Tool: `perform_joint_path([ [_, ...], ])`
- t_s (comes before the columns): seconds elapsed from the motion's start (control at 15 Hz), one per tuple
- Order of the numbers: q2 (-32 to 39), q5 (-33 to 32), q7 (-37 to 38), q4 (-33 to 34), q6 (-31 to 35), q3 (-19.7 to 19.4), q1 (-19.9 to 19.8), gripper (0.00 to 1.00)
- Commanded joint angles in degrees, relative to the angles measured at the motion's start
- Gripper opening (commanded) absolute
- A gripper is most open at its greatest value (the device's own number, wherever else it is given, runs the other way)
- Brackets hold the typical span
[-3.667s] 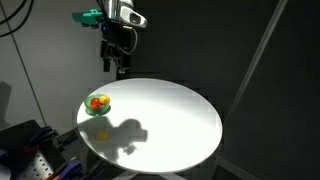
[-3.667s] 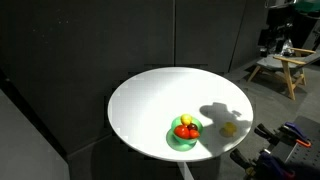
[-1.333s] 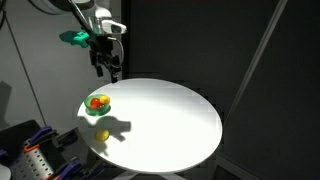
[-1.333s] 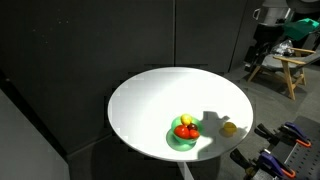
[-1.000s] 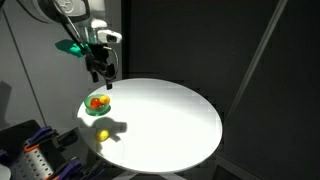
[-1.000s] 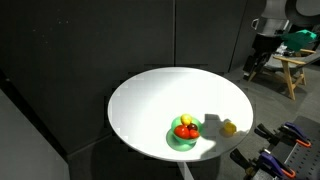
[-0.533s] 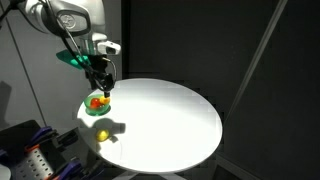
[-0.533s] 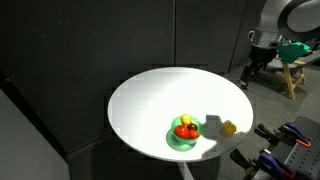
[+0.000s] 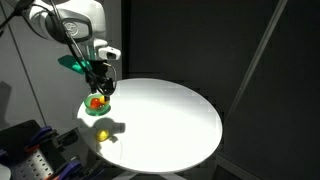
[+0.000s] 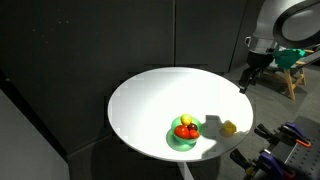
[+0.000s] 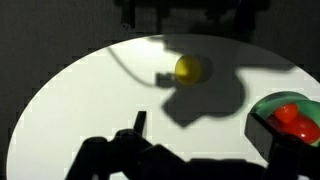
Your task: Pick up the yellow toy lemon and put it in the green bowl
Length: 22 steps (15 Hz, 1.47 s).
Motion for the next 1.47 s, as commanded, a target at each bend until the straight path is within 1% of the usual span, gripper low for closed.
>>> perform_joint_path([
  [0.0,-0.03,0.05,-0.02,0.04,-0.09,0.08,-0.05,1.00],
  [0.13,-0.03,0.05,-0.02,0.04,-0.09,0.08,-0.05,1.00],
  [0.6,4.11,-0.18,-0.16,-0.06,1.41,0.27,0.13,1.00],
  [0.87,6.41,-1.05,0.35,-1.25,6.55,0.48,-0.11,1.00],
  [1.2,11.01,-0.97,0.28,-0.66,13.34,0.94,0.27,1.00],
  [1.4,13.62,-0.54,-0.27,-0.66,16.09,1.09,0.65,1.00],
])
